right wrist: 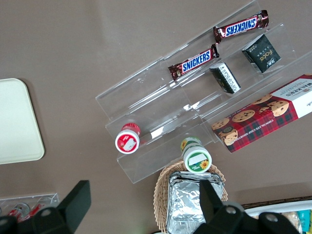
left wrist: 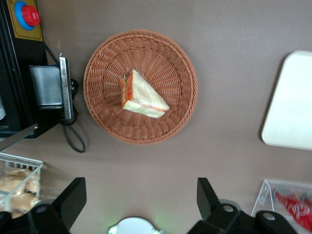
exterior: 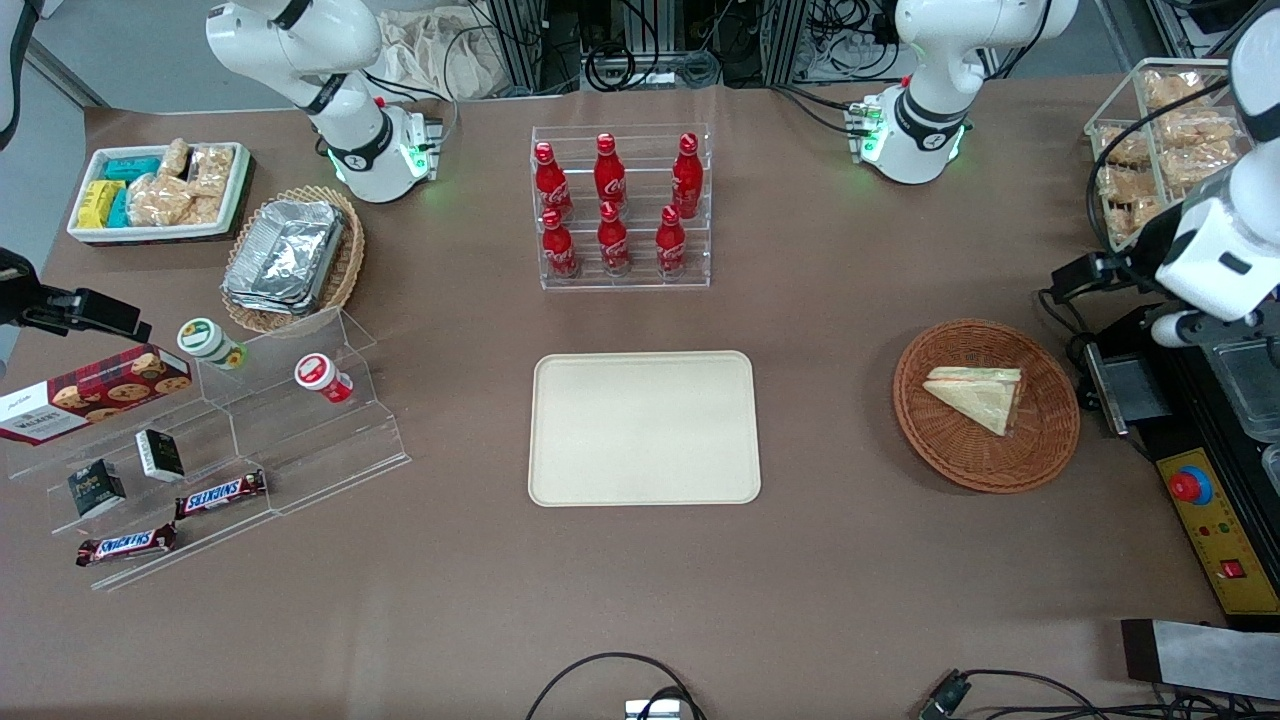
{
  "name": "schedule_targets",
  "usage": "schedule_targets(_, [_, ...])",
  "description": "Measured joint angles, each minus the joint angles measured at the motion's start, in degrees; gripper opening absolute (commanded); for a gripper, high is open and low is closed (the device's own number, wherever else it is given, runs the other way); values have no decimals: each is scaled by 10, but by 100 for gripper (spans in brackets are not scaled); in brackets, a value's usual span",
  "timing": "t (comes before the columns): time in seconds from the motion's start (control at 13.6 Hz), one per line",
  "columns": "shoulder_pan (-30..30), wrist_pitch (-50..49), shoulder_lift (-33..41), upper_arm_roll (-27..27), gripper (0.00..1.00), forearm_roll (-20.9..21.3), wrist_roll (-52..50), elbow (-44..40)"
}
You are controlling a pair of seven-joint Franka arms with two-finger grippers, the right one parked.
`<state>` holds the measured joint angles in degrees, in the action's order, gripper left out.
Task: Place sandwich from basket to tray
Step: 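Move the left gripper over the wrapped sandwich in the wicker basket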
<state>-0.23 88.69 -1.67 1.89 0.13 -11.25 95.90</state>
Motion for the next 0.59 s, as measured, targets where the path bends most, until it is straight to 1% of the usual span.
schedule_targets(0.22, [1, 112, 1, -2, 100, -3, -82, 95])
schedule_targets(0.44, [1, 188, 8, -3, 100, -4, -136, 169])
schedule_targets(0.59, [2, 246, 19, -14, 100, -4, -164, 217])
